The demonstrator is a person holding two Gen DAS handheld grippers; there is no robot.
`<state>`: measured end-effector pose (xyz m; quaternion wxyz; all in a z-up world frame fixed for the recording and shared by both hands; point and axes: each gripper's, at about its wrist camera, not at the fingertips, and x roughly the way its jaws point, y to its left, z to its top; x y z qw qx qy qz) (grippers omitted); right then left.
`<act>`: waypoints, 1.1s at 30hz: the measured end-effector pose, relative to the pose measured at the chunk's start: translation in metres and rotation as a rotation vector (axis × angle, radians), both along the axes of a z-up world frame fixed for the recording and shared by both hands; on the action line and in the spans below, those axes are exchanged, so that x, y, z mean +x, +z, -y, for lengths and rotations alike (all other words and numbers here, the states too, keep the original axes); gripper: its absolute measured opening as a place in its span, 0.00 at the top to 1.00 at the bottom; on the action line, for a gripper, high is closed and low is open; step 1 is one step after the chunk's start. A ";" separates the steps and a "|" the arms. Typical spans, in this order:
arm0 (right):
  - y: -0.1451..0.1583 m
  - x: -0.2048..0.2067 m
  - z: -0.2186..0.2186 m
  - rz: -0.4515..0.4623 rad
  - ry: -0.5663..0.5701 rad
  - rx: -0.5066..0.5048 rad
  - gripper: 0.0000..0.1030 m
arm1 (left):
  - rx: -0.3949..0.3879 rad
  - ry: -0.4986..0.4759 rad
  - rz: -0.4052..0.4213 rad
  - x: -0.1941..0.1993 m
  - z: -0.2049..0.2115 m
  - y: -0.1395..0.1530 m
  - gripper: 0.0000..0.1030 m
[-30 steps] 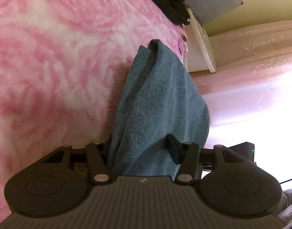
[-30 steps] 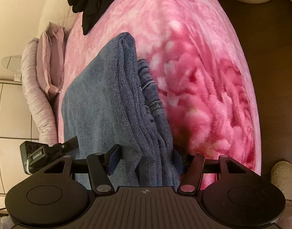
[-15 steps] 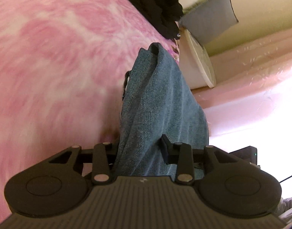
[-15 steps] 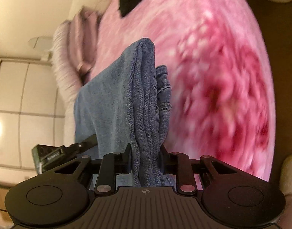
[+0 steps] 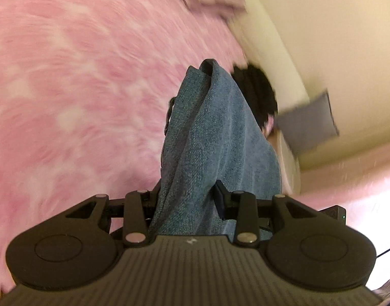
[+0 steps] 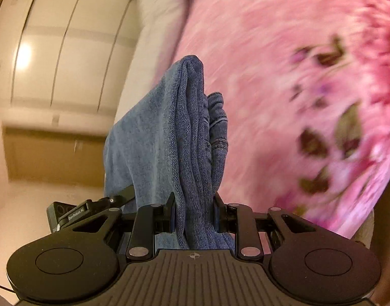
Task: Fold clothes
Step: 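Lift the folded jeans with both grippers and carry them toward the towel stack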
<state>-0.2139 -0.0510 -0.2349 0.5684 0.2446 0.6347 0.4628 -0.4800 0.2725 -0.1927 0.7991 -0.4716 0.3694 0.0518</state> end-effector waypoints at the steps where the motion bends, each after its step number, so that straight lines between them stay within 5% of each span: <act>1: 0.006 -0.013 -0.005 0.011 0.046 0.007 0.76 | 0.005 0.043 0.008 -0.026 0.004 0.005 0.69; 9: 0.049 -0.127 -0.010 0.012 0.276 0.028 0.75 | -0.010 0.306 0.011 -0.210 0.063 0.048 0.69; 16: 0.081 -0.197 -0.008 -0.004 0.371 0.080 0.75 | 0.047 0.415 0.038 -0.302 0.088 0.096 0.69; 22: 0.100 -0.248 -0.052 0.036 0.484 0.113 0.75 | 0.080 0.552 0.080 -0.376 0.089 0.107 0.69; 26: 0.101 -0.298 -0.101 0.040 0.597 0.109 0.75 | 0.073 0.658 0.082 -0.438 0.077 0.102 0.69; 33: 0.091 -0.403 -0.203 0.017 0.718 0.075 0.75 | 0.060 0.732 0.069 -0.535 -0.019 0.103 0.69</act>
